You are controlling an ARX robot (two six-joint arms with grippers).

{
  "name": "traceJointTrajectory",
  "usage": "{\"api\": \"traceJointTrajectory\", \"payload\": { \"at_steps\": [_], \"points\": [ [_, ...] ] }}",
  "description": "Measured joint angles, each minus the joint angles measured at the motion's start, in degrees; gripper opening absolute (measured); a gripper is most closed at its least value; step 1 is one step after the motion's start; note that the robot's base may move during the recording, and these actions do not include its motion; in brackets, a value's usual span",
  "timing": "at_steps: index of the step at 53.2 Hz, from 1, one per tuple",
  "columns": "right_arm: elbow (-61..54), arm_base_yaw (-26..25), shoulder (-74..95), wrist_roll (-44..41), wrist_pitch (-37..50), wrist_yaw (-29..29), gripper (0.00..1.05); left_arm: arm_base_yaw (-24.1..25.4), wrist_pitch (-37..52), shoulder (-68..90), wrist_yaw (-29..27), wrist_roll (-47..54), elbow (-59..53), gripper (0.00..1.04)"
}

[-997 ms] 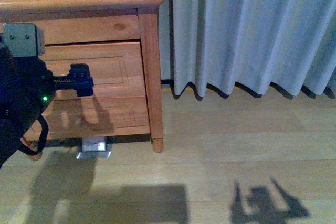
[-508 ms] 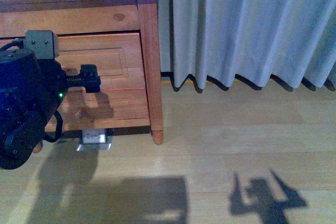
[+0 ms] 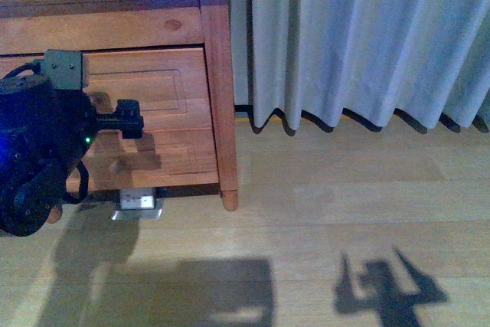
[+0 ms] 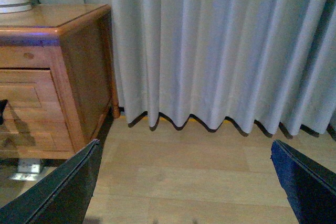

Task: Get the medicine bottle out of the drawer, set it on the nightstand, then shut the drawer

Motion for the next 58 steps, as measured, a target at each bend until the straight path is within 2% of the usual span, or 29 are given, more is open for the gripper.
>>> {"api": "traceJointTrajectory", "payload": {
  "at_steps": [10,16,20,24,44,58],
  "points": [
    [0.0,0.0,0.0,0.0,0.0,0.02,0.98,0.2,0.24,0.0,-0.02,0.2,-0.09,0.72],
    [0.0,0.0,0.0,0.0,0.0,0.0,0.98,0.85,0.37,0.0,-0.31,0.2,-0.2,0.47],
    [0.0,0.0,0.0,0.0,0.0,0.0,0.98,1.11,0.37,-0.02,-0.15,0.17,-0.2,0.35],
    [0.0,0.0,0.0,0.0,0.0,0.0,0.98,1.07,0.35,-0.07,-0.48,0.13,-0.24,0.27],
    [0.0,0.0,0.0,0.0,0.0,0.0,0.98,1.03,0.63,-2.1,-0.57,-0.66,-3.65,0.26],
    [0.0,0.0,0.0,0.0,0.0,0.0,0.98,-0.13,9.09,-8.41,-2.47,-0.55,-20.57,0.26]
  ]
}}
